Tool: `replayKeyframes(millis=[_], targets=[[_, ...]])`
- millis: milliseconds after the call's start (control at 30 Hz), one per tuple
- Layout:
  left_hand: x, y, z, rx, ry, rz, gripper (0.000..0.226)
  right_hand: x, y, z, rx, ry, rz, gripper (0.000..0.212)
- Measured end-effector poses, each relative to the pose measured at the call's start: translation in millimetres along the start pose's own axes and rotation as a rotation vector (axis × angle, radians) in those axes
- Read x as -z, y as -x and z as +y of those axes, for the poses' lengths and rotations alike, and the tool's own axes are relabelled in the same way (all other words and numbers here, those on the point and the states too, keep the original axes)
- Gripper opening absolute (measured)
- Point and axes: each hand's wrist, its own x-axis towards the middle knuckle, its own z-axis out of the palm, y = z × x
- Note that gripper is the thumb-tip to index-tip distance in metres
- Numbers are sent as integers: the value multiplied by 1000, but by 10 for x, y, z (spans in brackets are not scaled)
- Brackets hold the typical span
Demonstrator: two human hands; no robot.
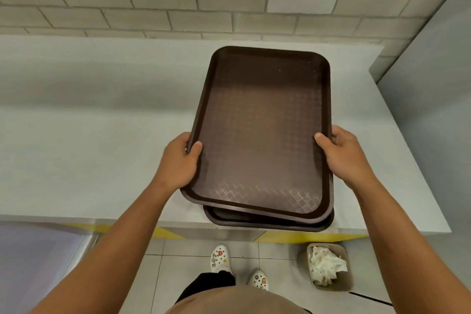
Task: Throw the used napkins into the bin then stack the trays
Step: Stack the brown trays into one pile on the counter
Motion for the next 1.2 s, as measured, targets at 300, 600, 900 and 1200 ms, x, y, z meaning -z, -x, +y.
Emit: replayKeyframes(millis=[300,600,900,1200], targets=[[-391,138,-147,55,-58,40,29,-111,-131,459,-45,165,83,36],[-642,304,-300,65,-47,33,32,-242,-124,774,-15,289,89,36],[-767,336,-366,68,-116,48,37,-292,-145,880,-19,288,107,43],[-802,290,-415,63,-160,-6,48,-336,-90,905,-10,442,43,52]])
